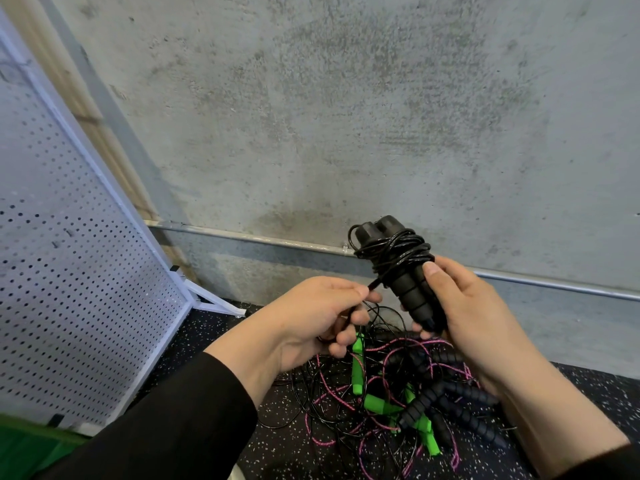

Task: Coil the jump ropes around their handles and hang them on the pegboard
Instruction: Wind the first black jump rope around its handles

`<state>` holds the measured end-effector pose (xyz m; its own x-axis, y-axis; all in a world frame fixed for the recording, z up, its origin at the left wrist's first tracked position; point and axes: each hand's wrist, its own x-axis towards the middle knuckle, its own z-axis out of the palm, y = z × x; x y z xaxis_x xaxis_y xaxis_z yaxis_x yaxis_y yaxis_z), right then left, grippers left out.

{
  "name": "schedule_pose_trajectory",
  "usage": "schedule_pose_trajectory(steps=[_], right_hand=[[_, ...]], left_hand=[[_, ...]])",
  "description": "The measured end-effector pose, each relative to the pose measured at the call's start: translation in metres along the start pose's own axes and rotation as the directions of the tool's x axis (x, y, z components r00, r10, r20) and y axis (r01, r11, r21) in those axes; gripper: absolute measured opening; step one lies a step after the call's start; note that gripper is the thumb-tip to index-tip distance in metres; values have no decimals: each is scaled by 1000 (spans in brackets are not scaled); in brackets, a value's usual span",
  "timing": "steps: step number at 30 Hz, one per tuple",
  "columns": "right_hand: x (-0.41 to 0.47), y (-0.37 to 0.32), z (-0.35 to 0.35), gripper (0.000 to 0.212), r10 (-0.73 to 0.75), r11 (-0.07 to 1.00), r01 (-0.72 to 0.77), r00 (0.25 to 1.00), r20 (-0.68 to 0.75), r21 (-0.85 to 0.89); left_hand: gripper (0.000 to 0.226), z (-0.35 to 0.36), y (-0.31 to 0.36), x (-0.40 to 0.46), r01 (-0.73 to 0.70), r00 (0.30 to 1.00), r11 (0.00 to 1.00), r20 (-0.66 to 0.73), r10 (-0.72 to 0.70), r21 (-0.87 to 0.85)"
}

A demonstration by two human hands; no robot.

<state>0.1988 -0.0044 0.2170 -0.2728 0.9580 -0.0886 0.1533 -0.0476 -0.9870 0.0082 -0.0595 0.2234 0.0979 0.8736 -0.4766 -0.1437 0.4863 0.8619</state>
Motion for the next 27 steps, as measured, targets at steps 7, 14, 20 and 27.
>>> schedule_pose_trajectory(steps=[7,14,20,27], right_hand=[[2,5,-6,41,-145,909,159,987,65,-384],[0,7,-5,60,-99,836,179,979,179,-518],[-6,13,3,71,-139,785,291,943,301,-548],[-11,4,3,31,-86,897,164,975,203,-410]], left_hand=[[19,3,3,3,-19,995,986,-104,2,-164],[41,7,0,4,1,999,971,-34,-9,-240],[47,8,-8,8,-27,983,969,-182,-18,-245],[36,17,-9,4,-114,978,983,-190,85,-147]])
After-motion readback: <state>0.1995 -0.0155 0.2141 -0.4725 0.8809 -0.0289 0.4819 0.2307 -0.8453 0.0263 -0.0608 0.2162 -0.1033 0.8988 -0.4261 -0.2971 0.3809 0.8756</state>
